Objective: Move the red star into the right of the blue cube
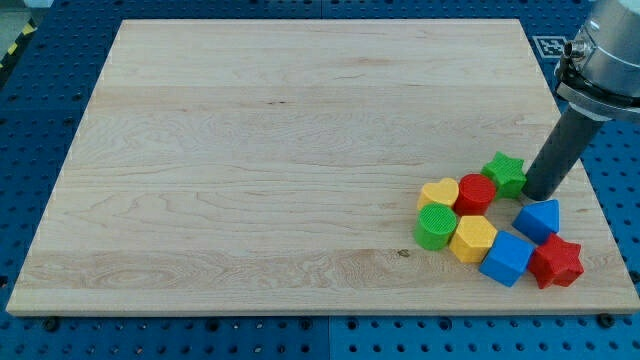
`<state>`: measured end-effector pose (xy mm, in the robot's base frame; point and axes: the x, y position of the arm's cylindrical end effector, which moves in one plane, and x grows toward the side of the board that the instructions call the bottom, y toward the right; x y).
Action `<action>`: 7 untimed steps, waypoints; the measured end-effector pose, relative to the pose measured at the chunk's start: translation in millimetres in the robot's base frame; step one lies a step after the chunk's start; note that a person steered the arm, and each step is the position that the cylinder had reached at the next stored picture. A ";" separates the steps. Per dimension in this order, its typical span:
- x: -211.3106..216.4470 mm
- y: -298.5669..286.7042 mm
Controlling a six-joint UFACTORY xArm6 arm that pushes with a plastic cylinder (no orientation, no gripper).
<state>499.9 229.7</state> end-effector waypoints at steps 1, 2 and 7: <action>0.0 0.0; 0.0 0.0; 100.6 114.6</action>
<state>600.5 344.3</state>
